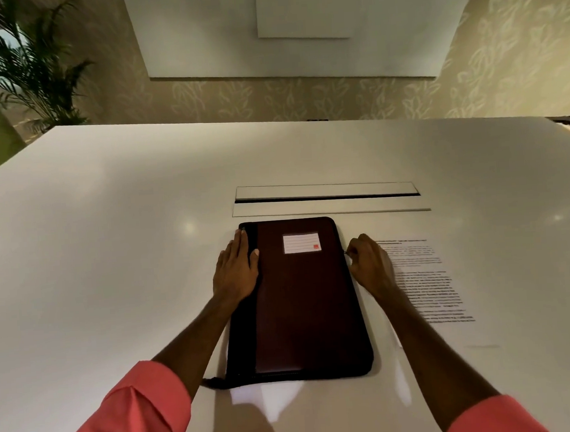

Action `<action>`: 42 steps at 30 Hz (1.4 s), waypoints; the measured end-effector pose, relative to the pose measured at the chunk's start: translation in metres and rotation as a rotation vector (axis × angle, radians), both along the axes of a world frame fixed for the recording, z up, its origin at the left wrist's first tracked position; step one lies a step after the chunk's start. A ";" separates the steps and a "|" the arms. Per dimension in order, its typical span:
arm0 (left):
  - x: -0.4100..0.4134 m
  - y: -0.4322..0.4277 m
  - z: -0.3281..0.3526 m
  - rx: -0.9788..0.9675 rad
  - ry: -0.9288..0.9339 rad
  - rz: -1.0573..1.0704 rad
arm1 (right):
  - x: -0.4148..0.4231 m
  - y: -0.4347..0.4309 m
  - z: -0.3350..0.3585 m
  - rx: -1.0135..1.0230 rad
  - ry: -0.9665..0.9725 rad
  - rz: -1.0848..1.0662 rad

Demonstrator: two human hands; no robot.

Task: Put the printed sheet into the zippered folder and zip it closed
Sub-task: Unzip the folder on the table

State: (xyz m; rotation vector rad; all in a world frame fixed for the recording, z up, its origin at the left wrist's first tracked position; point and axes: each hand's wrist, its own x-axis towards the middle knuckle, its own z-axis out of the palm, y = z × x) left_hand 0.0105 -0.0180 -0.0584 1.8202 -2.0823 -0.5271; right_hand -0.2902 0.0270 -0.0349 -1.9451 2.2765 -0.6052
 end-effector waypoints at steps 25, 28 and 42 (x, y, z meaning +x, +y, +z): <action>0.028 0.104 -0.010 -0.012 -0.067 -0.239 | 0.005 0.081 -0.005 -0.117 -0.132 0.070; 0.028 0.117 -0.010 0.031 -0.074 -0.232 | 0.009 0.091 -0.006 -0.122 -0.141 0.071; 0.021 0.129 0.010 0.137 -0.062 -0.198 | 0.009 0.171 -0.029 -0.221 -0.232 0.119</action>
